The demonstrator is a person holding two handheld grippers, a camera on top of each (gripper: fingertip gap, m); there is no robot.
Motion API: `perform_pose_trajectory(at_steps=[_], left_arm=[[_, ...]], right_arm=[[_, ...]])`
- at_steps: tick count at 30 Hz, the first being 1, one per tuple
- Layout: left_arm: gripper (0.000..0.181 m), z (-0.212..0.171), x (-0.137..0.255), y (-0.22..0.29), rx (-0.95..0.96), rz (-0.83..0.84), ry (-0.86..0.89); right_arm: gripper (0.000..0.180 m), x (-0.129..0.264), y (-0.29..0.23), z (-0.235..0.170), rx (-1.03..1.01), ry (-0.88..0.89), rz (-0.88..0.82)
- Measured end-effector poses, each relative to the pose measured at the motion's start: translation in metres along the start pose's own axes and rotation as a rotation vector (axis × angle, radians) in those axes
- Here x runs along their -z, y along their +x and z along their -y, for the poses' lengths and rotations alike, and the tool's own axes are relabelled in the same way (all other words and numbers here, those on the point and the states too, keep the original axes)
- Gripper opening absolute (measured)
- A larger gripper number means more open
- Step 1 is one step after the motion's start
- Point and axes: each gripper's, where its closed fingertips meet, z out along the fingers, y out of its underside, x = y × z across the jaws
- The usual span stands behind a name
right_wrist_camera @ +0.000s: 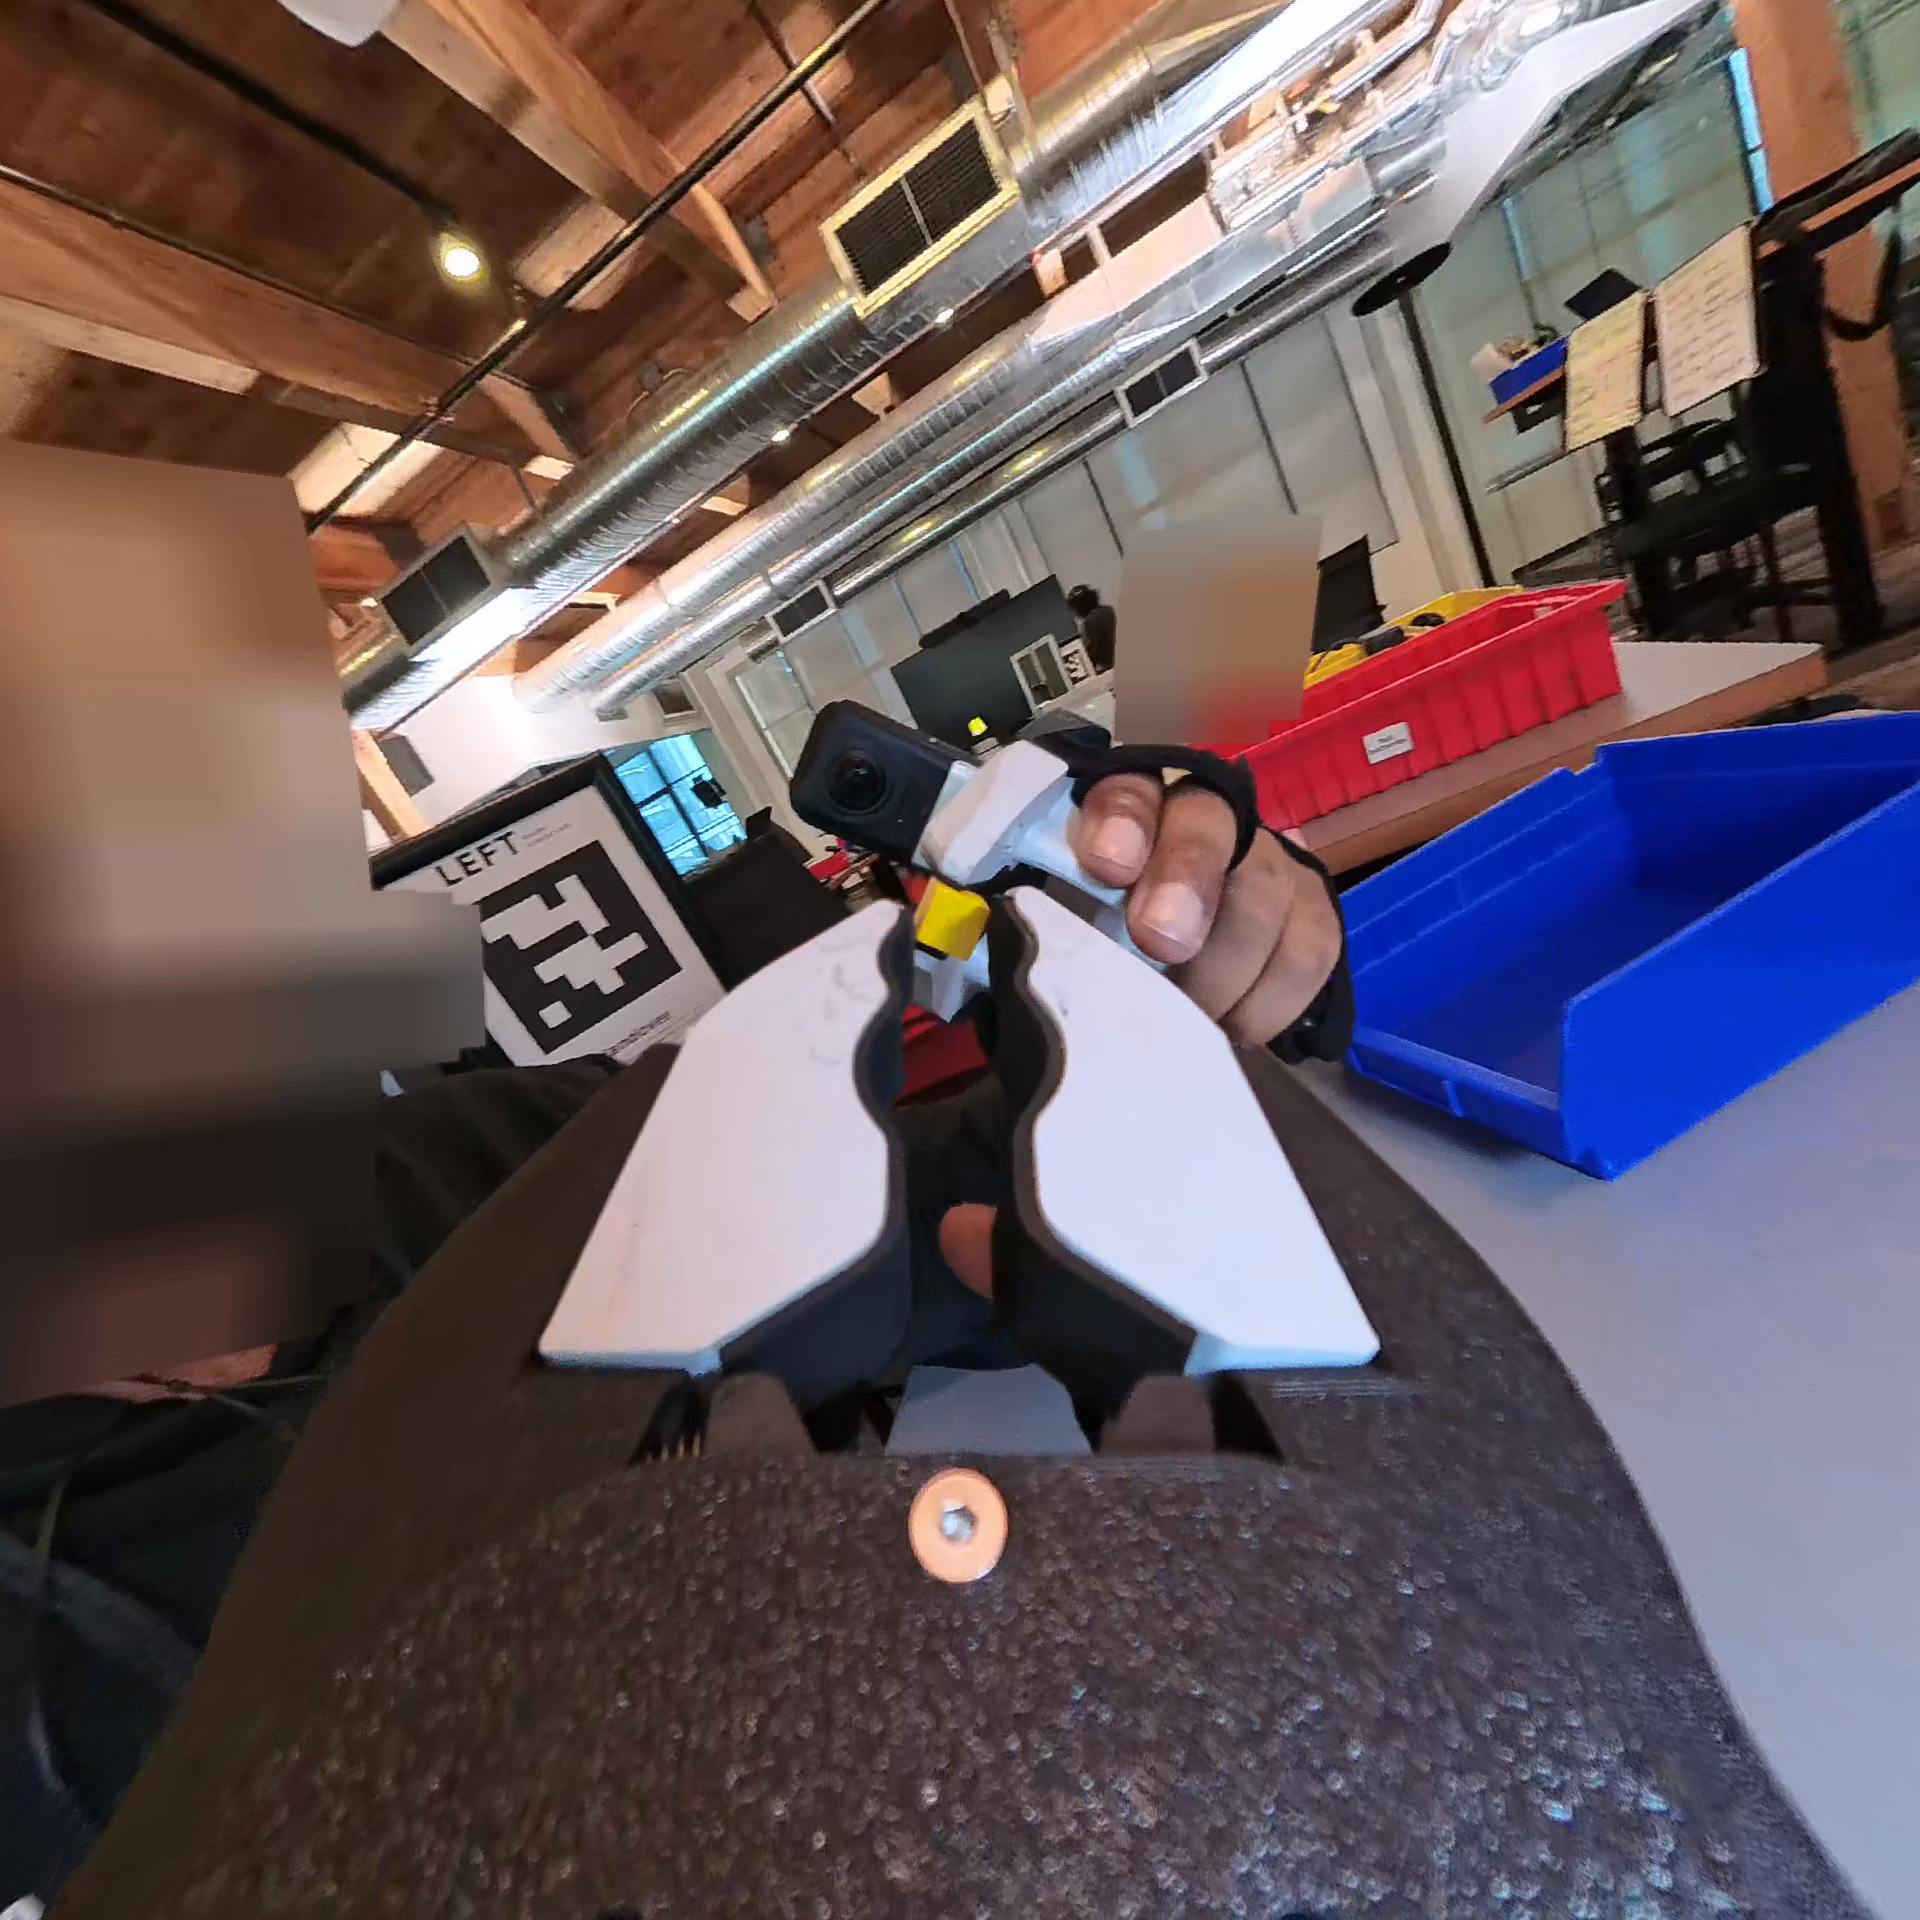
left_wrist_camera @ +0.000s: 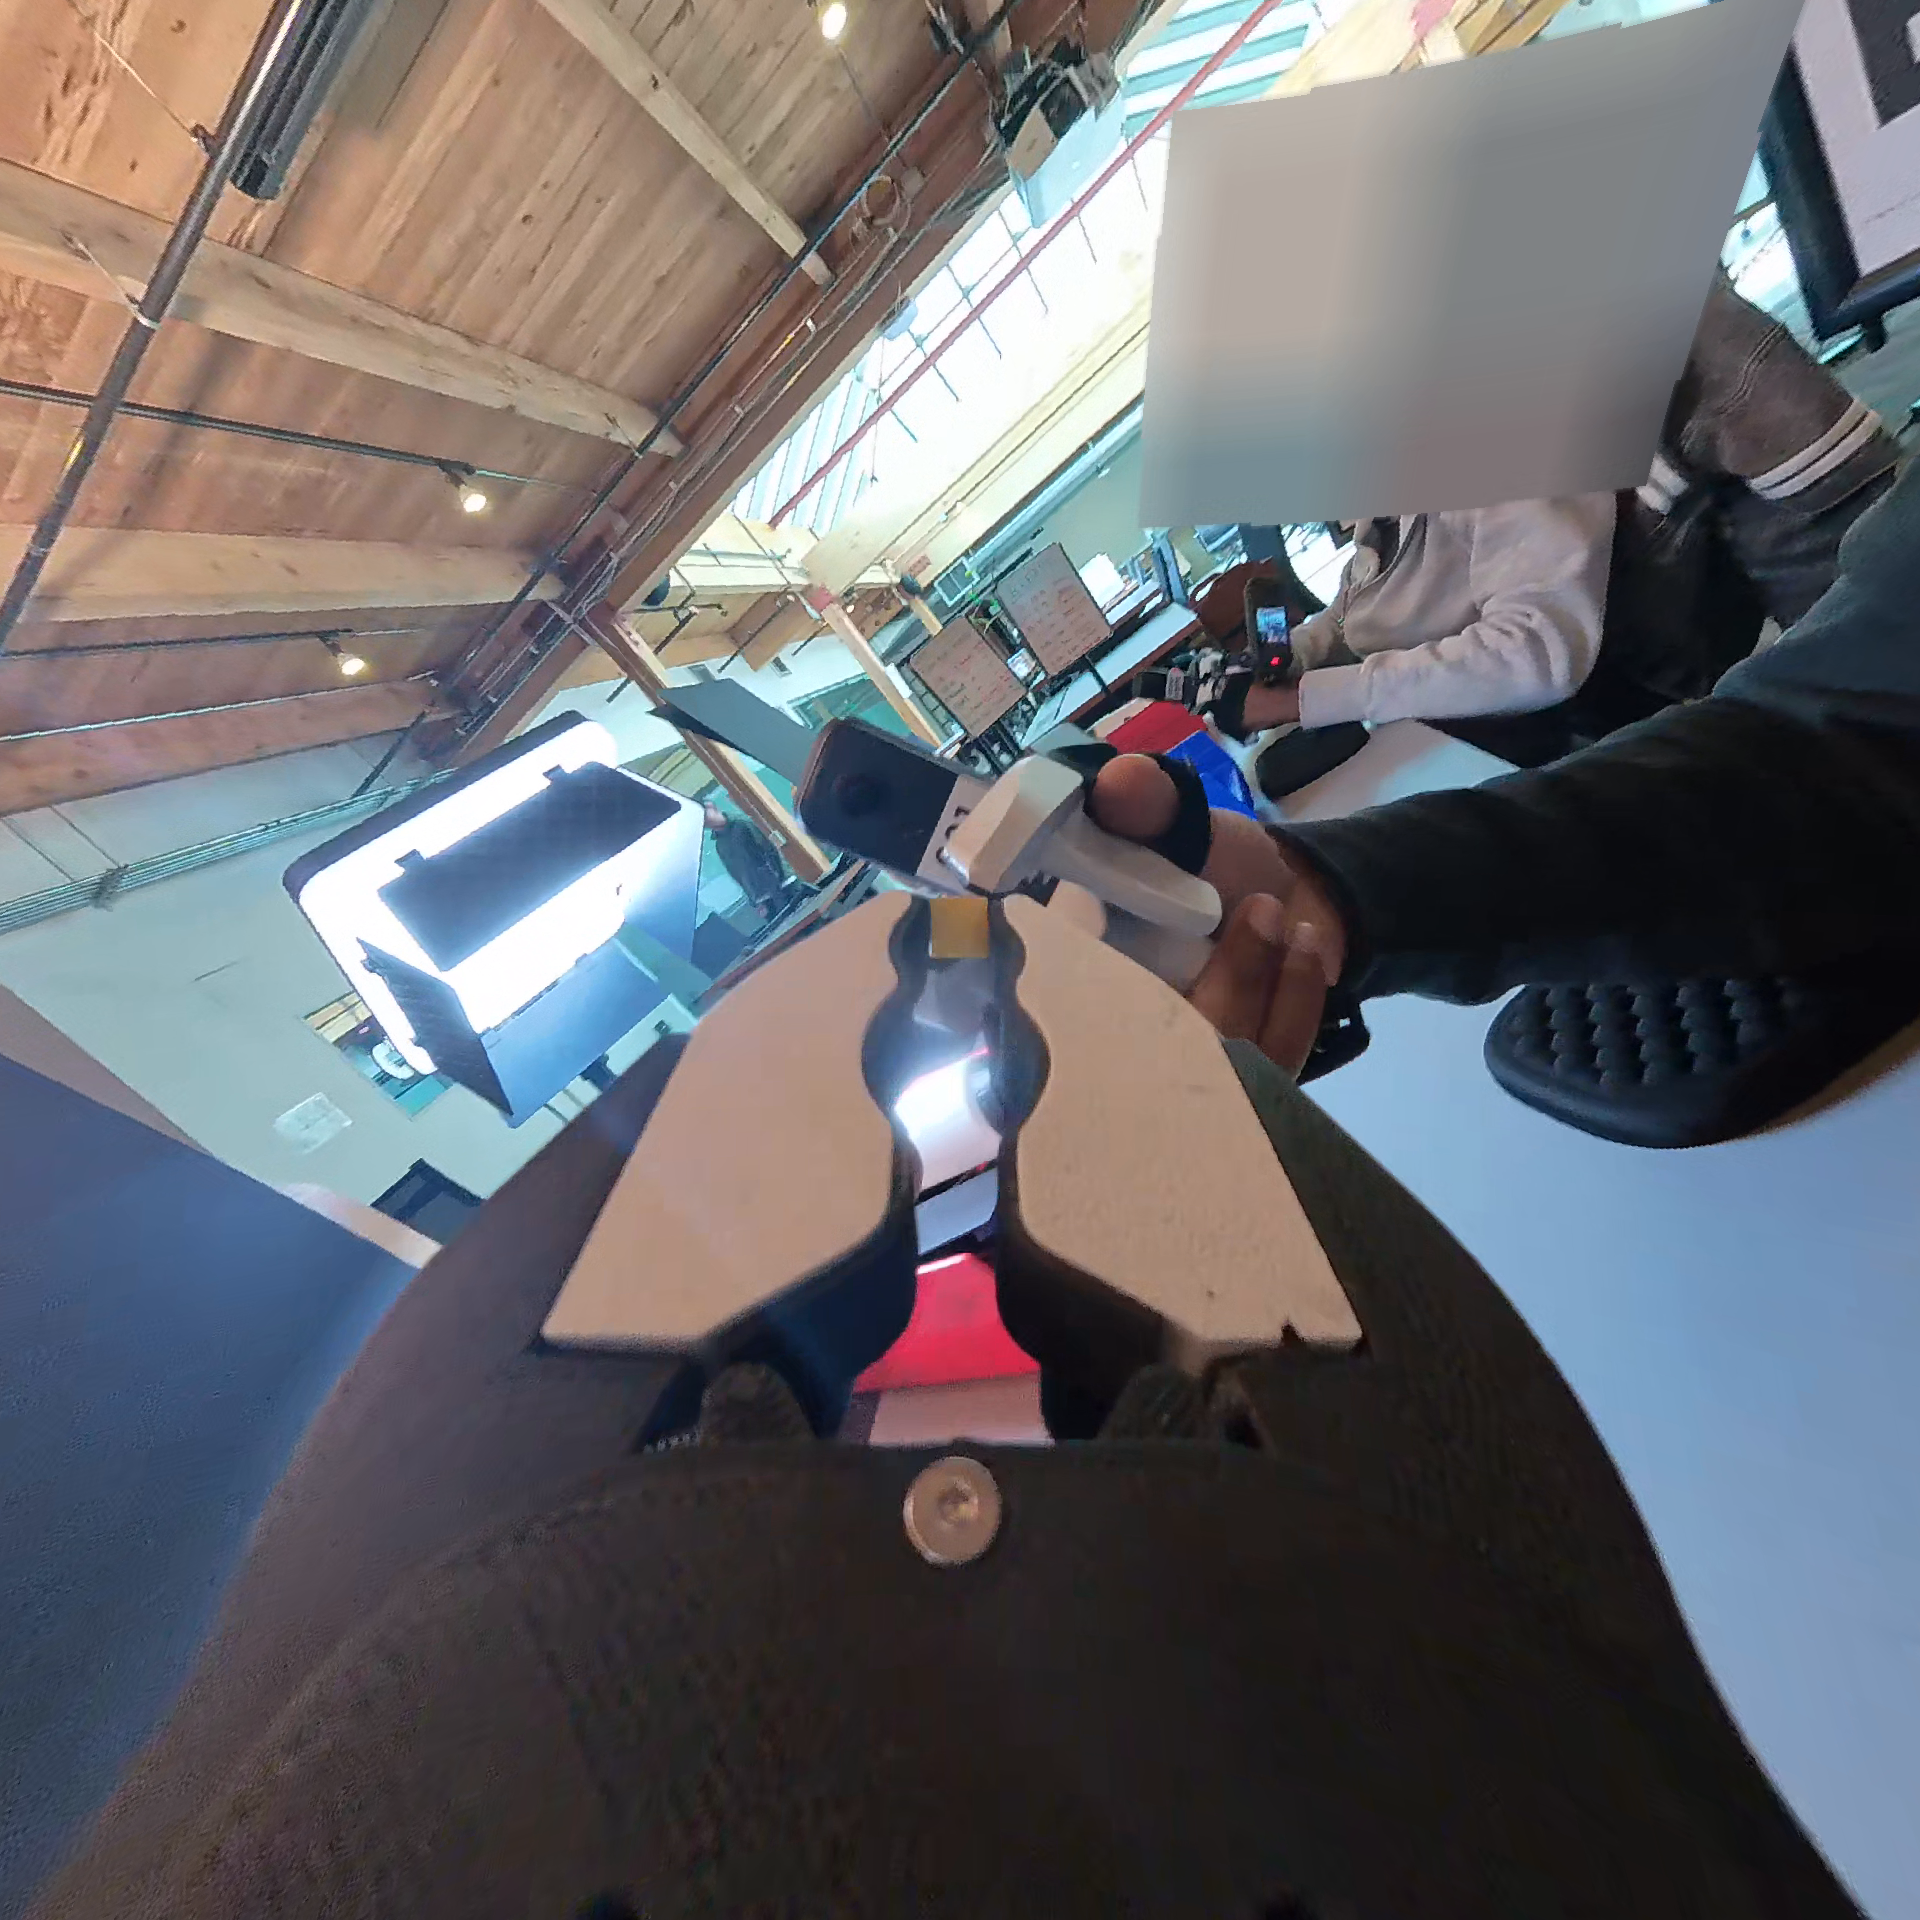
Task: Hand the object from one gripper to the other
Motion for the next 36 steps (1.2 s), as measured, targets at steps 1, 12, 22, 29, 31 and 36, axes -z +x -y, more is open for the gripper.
perform_pose_trajectory(at_steps=[1,12,22,29,31,36], left_arm=[[0.011,-0.003,0.000,-0.002,-0.016,0.011,-0.022],[0.018,-0.010,0.003,-0.031,0.596,0.008,0.046],[0.026,-0.004,-0.008,-0.012,0.856,-0.159,0.054],[0.016,-0.003,-0.009,-0.003,0.904,-0.235,0.041],[0.016,-0.005,-0.010,-0.004,0.891,-0.222,0.032],[0.015,-0.013,-0.011,-0.008,0.716,-0.128,-0.027]], right_arm=[[0.013,0.000,0.003,0.001,0.007,0.006,-0.022],[0.012,0.020,0.011,0.025,0.805,-0.051,-0.463],[0.012,0.008,-0.002,0.013,1.525,-0.208,-0.631],[0.012,0.008,-0.001,0.009,1.662,-0.250,-0.639],[0.012,0.010,0.000,0.010,1.673,-0.259,-0.653],[0.012,0.014,0.008,0.011,1.568,-0.264,-0.658]])
